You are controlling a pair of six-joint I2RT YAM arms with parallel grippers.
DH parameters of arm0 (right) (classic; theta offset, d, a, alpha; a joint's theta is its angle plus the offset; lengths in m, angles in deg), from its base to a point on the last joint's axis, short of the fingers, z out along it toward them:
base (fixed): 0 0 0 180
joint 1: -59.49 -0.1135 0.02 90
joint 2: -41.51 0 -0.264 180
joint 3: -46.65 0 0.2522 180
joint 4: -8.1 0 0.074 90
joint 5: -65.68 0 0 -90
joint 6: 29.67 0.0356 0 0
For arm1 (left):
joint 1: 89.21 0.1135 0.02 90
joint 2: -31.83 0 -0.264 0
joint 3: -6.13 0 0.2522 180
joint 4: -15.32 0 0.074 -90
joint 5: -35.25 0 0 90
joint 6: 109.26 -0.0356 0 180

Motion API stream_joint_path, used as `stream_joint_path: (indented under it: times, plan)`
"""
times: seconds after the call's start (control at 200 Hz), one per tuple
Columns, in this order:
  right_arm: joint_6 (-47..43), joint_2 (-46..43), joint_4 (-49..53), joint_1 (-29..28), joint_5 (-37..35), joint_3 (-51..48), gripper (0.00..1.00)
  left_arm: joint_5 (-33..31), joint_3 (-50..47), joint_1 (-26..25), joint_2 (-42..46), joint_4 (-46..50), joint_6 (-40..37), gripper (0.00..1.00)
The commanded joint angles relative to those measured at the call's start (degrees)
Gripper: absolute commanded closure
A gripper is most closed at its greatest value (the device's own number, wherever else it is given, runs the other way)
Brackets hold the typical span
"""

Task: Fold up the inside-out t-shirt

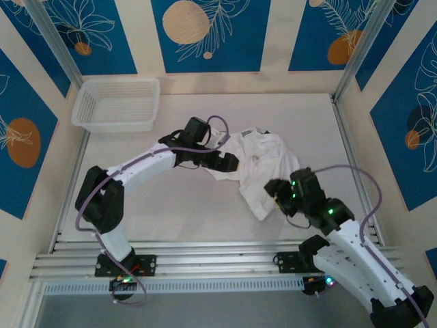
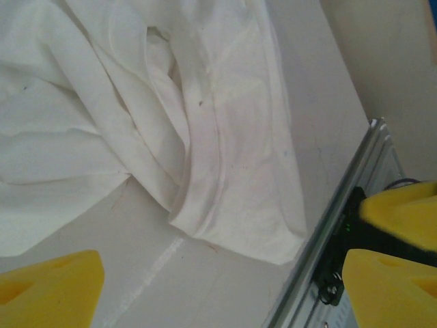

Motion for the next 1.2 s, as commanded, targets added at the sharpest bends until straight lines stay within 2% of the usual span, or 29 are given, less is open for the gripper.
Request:
stream_joint_path:
  times: [0.0, 0.155, 0.255, 0.33, 0.415, 0.455, 0.49, 0.55, 0.57, 0.61, 0.765, 0.91, 1.055, 1.135, 1.19]
  plan:
    - [-16.2, 12.2, 1.1, 3.4, -1.4, 10.0, 0.42, -4.3, 1.3, -0.4, -0.8, 1.3, 2.3, 0.1]
    - [-26.0, 33.3, 2.1, 3.9, -4.4, 22.8, 0.41, -8.0, -1.9, -0.2, 3.0, -0.2, 4.2, 0.11]
    - [-25.7, 44.7, 5.4, 4.3, -9.9, 29.8, 0.4, -9.0, -2.9, 0.0, 5.4, 1.2, 3.1, 0.11]
    - [-25.0, 51.7, 6.8, 4.6, -13.2, 33.3, 0.33, -9.5, -3.9, 0.1, 6.5, 1.9, 2.6, 0.11]
    - [-25.3, 57.7, 6.7, 4.9, -14.3, 35.7, 0.32, -9.7, -4.9, 0.0, 7.4, 1.7, 2.8, 0.11]
    - [-25.6, 59.7, 6.5, 5.2, -14.0, 36.4, 0.38, -9.7, -5.3, 0.1, 7.5, 1.5, 3.0, 0.11]
    - [-25.8, 60.6, 6.5, 5.7, -13.5, 37.0, 0.53, -9.7, -5.4, 0.1, 7.4, 1.4, 3.2, 0.11]
    - [-26.1, 60.2, 5.8, 6.5, -12.7, 36.8, 0.88, -9.5, -5.2, 0.1, 7.1, 1.4, 3.4, 0.11]
    - [-26.5, 59.7, 5.4, 6.8, -12.0, 36.6, 0.94, -9.3, -5.0, 0.2, 7.0, 1.5, 3.5, 0.11]
    - [-27.4, 58.0, 4.3, 7.5, -9.8, 35.9, 1.0, -8.7, -4.7, 0.2, 6.7, 1.3, 3.7, 0.11]
    - [-33.0, 48.3, -0.6, 8.5, 4.2, 33.0, 1.0, -1.6, -3.7, 0.4, 4.4, -3.6, 6.3, 0.11]
    - [-37.9, 38.5, -6.8, 8.6, 22.5, 27.8, 1.0, -1.0, -0.1, 0.5, 0.9, -3.8, 6.2, 0.11]
    - [-41.1, 30.5, -7.5, 7.6, 29.5, 22.9, 1.0, -4.2, 4.3, 3.2, -2.1, 1.7, -2.0, 0.1]
    - [-42.2, 26.6, -8.2, 6.9, 32.5, 20.9, 1.0, -1.5, 6.8, 3.6, -5.2, 3.8, -8.8, 0.1]
    - [-42.0, 24.4, -9.1, 6.7, 33.7, 19.8, 1.0, 3.8, 7.5, 3.4, -7.0, 3.0, -11.3, 0.1]
